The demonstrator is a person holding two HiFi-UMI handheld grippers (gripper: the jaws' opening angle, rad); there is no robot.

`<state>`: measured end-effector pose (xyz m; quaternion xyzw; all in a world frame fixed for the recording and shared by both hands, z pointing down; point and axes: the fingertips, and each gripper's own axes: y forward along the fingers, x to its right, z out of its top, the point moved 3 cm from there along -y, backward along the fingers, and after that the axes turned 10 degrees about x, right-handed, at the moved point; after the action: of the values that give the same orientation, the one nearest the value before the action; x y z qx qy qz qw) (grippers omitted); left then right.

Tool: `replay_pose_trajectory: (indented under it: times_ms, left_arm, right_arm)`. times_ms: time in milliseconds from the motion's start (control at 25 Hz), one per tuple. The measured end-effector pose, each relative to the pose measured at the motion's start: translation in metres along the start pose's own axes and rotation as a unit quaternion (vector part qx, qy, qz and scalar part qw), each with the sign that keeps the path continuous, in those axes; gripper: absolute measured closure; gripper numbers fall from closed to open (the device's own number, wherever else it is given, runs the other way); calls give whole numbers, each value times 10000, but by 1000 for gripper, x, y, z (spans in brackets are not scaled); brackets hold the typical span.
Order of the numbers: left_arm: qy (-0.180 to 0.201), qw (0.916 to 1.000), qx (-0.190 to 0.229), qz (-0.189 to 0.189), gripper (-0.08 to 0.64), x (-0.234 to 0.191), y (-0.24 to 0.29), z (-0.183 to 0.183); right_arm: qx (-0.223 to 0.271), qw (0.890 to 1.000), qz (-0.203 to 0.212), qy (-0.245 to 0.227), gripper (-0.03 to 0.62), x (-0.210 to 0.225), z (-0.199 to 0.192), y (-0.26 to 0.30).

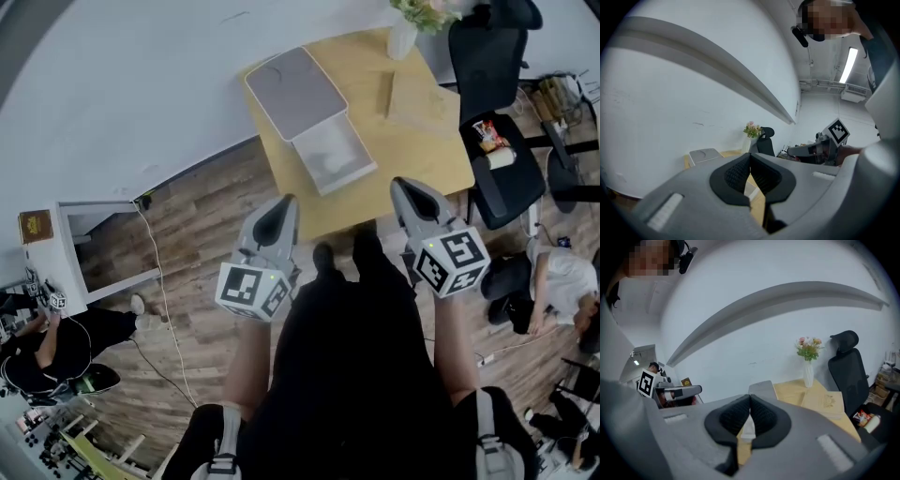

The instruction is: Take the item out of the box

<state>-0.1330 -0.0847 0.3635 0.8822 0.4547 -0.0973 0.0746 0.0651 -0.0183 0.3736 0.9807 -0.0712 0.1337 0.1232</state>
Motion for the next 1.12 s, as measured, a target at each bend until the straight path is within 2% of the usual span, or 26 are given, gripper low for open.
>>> replay_pose_trajectory:
  times_ms: [320,560,1120]
  left_arm:
    - [83,9983,191,540,551,5,28,11]
    - [141,9952,255,936,551,9,45,15]
    - [62,9748,109,2228,551,23,41,-10]
  right_arm:
    - [-152,9977,639,-164,589,27,17,39]
    - [-349,9921,1178,-264,589,40,24,68]
    - [-1059,9659,2335,-358,588,52,-9,114]
